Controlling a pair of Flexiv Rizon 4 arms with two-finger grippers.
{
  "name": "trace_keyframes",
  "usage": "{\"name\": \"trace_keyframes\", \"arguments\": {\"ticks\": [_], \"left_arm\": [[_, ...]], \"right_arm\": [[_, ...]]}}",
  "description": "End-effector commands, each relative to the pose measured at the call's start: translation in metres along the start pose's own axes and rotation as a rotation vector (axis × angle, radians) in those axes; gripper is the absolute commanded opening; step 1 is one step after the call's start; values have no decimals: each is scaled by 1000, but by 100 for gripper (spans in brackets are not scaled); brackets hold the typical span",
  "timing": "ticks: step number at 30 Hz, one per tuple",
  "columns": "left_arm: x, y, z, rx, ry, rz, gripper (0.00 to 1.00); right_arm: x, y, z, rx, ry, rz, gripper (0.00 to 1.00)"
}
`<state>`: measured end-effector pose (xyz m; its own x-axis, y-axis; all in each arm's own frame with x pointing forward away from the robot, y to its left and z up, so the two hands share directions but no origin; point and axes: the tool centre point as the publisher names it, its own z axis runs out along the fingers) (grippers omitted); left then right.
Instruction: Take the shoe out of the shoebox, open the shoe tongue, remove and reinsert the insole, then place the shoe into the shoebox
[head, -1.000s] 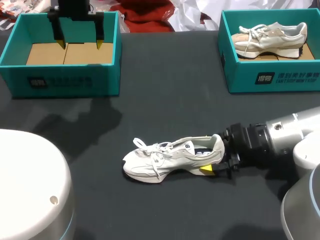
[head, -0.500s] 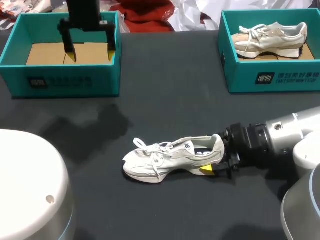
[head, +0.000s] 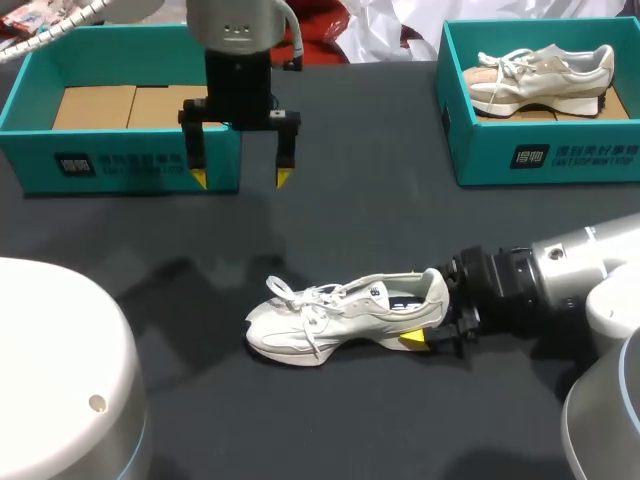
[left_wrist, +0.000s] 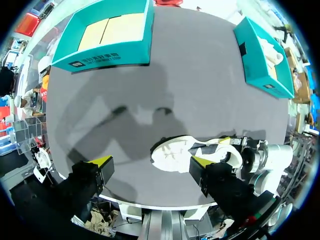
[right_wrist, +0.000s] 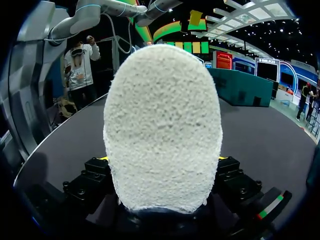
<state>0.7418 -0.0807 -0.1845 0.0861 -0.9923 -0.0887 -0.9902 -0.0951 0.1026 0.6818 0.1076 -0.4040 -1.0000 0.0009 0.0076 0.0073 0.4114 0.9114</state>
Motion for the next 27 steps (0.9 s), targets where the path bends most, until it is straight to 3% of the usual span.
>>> {"name": "trace_keyframes", "arguments": {"ticks": [1,6,8,21,23,27], "left_arm": [[1,-2,0,-2,-3,0,100],[1,-2,0,-2,-3,0,100],[8,0,8,-52,-12,-1,100],[57,45,46,-92,-13,97,100],[67,57,49,-52,-32,99,100],[67,57,49,-52,-32,99,100]], "right_arm": [[0,0,4,3,-3,1,0],[0,0,4,3,-3,1,0],[0,0,4,3,-3,1,0],[0,0,4,3,-3,1,0],[0,0,4,3,-3,1,0],[0,0,4,3,-3,1,0]]}}
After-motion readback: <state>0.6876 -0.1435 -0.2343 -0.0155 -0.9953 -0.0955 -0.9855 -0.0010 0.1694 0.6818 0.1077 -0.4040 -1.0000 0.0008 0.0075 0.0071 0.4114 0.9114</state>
